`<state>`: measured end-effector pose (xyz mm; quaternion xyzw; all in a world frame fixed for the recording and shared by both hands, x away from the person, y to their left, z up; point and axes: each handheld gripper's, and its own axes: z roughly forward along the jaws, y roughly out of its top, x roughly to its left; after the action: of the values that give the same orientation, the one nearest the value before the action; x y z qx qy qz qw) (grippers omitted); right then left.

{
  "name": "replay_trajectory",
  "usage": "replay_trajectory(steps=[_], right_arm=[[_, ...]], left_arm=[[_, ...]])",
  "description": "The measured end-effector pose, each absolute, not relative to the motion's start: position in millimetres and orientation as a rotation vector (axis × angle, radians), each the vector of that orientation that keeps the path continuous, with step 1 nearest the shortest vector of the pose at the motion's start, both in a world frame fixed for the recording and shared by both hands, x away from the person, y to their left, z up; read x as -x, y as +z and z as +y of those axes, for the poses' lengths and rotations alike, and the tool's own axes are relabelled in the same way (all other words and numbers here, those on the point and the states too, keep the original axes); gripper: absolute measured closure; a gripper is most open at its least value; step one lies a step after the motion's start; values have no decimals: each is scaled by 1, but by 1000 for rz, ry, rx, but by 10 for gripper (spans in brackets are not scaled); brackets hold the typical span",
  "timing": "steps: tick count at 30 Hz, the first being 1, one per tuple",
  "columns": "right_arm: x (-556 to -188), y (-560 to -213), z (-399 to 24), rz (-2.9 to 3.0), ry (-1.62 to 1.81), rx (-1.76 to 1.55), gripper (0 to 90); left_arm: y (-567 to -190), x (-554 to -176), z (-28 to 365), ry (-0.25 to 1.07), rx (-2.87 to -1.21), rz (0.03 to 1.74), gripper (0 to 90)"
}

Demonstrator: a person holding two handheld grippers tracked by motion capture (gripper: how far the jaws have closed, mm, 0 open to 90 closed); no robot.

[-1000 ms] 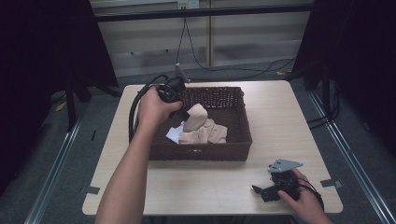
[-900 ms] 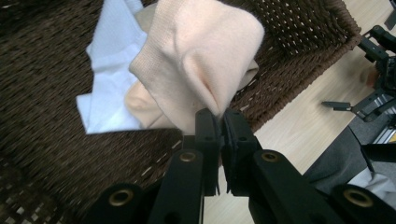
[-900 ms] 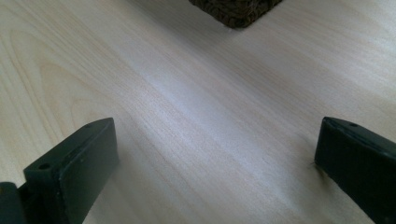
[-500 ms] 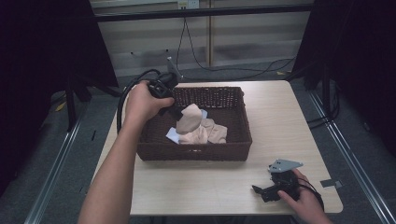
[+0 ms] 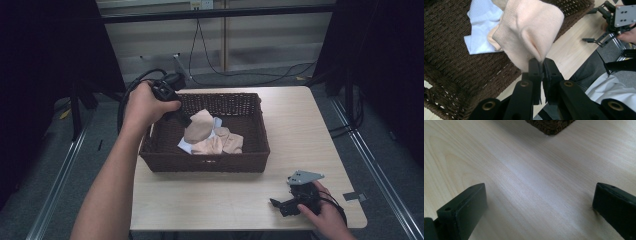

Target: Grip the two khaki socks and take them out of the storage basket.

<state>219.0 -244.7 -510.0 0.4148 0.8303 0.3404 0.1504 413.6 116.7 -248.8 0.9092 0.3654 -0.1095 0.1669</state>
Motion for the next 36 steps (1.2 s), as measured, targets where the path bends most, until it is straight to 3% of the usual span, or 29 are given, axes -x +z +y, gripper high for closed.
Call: replay_trajectory(steps=[21,36], right_arm=[[-219,-510,-245,2386,980,-1187,0],[-219,-510,-245,2381,978,-1187,0]], left_arm=[[-237,-388,121,-312,-2653,954,855],[-251,-368,118,-358,-2676,873,854]])
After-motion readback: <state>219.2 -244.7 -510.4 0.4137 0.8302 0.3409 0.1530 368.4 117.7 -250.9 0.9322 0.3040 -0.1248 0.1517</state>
